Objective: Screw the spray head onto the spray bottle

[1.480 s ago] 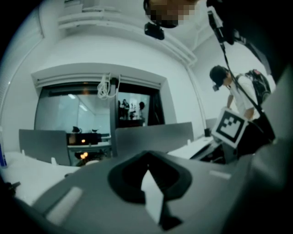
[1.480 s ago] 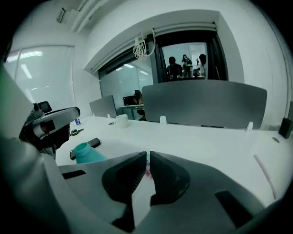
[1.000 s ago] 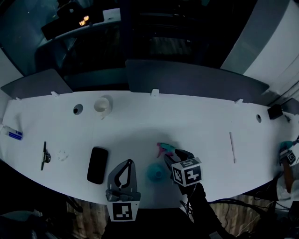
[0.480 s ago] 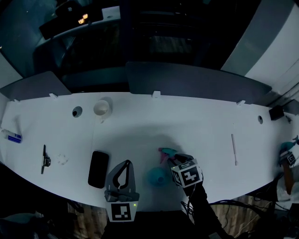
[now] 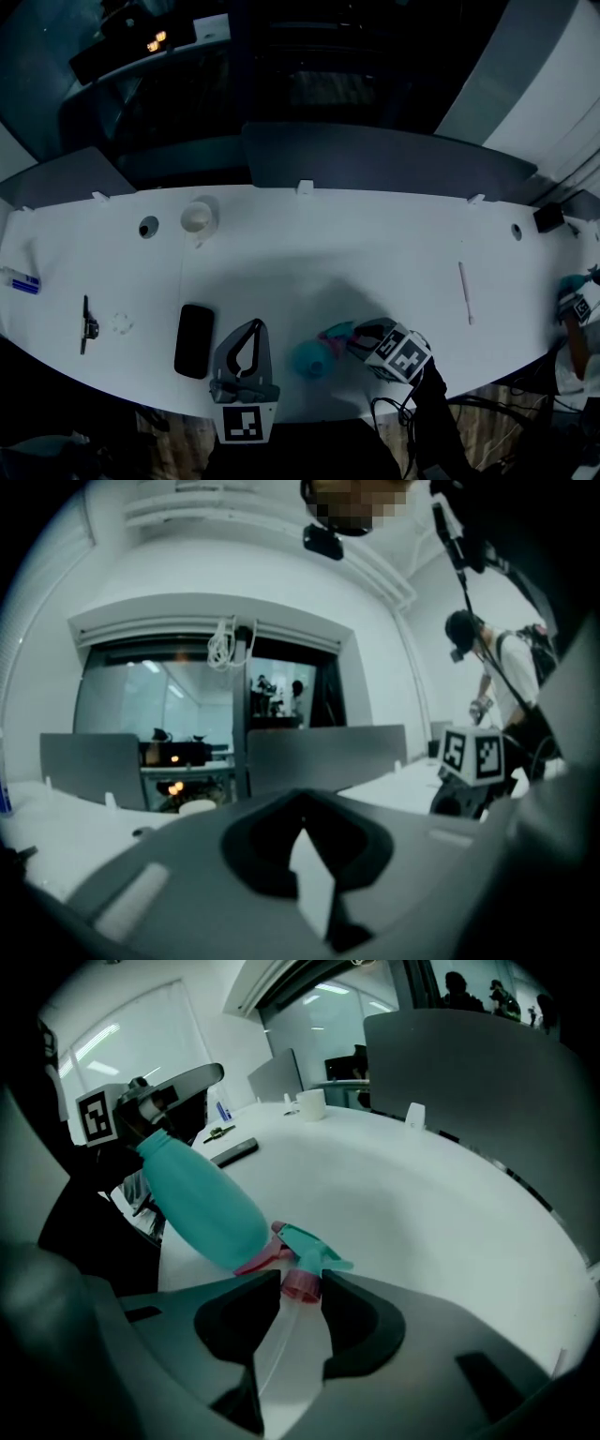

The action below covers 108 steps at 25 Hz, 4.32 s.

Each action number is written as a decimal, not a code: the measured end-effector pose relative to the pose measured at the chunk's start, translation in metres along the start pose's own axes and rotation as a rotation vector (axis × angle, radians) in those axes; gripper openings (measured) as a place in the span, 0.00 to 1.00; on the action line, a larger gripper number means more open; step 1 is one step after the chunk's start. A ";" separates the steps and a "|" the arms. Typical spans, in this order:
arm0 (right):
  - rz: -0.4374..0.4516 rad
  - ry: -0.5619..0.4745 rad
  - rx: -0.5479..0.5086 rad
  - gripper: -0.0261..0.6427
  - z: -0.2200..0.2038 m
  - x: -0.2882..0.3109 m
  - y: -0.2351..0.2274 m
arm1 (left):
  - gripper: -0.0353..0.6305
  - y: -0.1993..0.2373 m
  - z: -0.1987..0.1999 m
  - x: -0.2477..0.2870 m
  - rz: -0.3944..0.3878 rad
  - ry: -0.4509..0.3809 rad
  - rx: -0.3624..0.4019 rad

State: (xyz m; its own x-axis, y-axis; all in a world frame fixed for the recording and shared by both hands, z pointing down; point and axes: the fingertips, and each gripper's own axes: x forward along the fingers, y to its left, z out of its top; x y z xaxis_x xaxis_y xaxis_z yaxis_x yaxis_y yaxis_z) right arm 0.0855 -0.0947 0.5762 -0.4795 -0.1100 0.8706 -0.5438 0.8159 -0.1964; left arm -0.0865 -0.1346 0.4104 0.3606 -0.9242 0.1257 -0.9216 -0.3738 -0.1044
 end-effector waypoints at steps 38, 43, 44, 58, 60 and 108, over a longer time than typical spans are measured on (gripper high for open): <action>-0.040 0.349 -0.005 0.26 -0.005 0.027 0.005 | 0.06 -0.007 0.006 -0.020 0.015 -0.016 0.100; -0.049 0.303 0.007 0.26 -0.006 0.018 -0.001 | 0.06 -0.009 0.007 -0.024 0.045 -0.025 -0.004; -0.033 0.234 0.046 0.26 -0.004 0.017 0.000 | 0.06 -0.008 0.007 -0.025 0.048 -0.025 -0.005; -0.156 -0.820 -0.154 0.26 0.104 -0.123 0.043 | 0.06 -0.023 0.035 -0.017 0.006 -0.094 -0.005; -0.127 -0.898 -0.191 0.25 0.114 -0.135 0.060 | 0.06 -0.027 0.039 -0.011 -0.006 -0.101 -0.021; -0.159 -0.946 -0.220 0.25 0.106 -0.157 0.067 | 0.73 -0.096 -0.046 -0.059 -0.440 0.047 -0.040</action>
State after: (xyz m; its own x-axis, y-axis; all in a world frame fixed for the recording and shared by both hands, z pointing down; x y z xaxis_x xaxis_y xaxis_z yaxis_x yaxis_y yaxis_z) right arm 0.0514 -0.0824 0.3790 -0.8173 -0.5587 0.1409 -0.5557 0.8289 0.0636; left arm -0.0258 -0.0408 0.4588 0.7135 -0.6730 0.1948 -0.6872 -0.7264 0.0077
